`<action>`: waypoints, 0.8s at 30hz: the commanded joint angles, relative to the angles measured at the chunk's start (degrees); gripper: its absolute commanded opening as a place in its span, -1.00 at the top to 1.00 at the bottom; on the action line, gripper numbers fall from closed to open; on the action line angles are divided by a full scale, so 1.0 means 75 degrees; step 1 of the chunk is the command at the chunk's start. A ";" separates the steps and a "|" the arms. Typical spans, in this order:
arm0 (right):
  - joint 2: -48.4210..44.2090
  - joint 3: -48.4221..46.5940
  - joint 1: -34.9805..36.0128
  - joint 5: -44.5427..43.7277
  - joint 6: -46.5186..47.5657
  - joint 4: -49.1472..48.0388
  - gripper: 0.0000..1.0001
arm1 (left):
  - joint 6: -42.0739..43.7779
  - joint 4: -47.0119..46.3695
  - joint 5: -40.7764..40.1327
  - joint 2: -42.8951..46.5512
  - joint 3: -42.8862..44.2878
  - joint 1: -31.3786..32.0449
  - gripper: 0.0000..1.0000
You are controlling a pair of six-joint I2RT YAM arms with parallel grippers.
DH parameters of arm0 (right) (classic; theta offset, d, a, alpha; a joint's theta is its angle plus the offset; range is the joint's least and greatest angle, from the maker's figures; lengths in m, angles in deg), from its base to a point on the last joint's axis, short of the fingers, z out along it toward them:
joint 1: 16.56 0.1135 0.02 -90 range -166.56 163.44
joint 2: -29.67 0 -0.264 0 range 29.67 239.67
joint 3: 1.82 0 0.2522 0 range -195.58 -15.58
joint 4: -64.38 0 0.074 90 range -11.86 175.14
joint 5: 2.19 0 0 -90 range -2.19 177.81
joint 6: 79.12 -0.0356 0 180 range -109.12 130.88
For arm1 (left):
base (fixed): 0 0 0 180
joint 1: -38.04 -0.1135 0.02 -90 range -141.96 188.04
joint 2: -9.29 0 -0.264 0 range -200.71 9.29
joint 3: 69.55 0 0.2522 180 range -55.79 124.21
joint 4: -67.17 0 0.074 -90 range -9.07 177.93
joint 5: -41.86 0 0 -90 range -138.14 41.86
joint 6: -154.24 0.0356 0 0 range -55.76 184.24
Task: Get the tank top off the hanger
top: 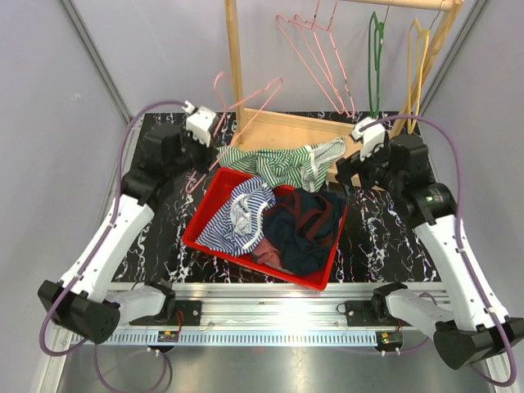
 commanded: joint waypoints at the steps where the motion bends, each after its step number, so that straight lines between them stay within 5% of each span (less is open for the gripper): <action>1: -0.0176 0.0901 -0.0104 0.0823 -0.0284 -0.0954 -0.99 | -0.1242 -0.0377 0.0804 -0.0913 0.1557 -0.0281 1.00; 6: -0.0364 0.1549 -0.0151 0.1060 -0.0284 -0.1248 -0.99 | -0.2227 0.0011 0.1062 -0.2368 0.3642 -0.0375 1.00; 24: -0.0318 0.1842 -0.0163 0.1166 -0.0202 -0.1354 -0.99 | -0.2768 -0.1406 0.0536 -0.4222 0.5438 -0.0375 1.00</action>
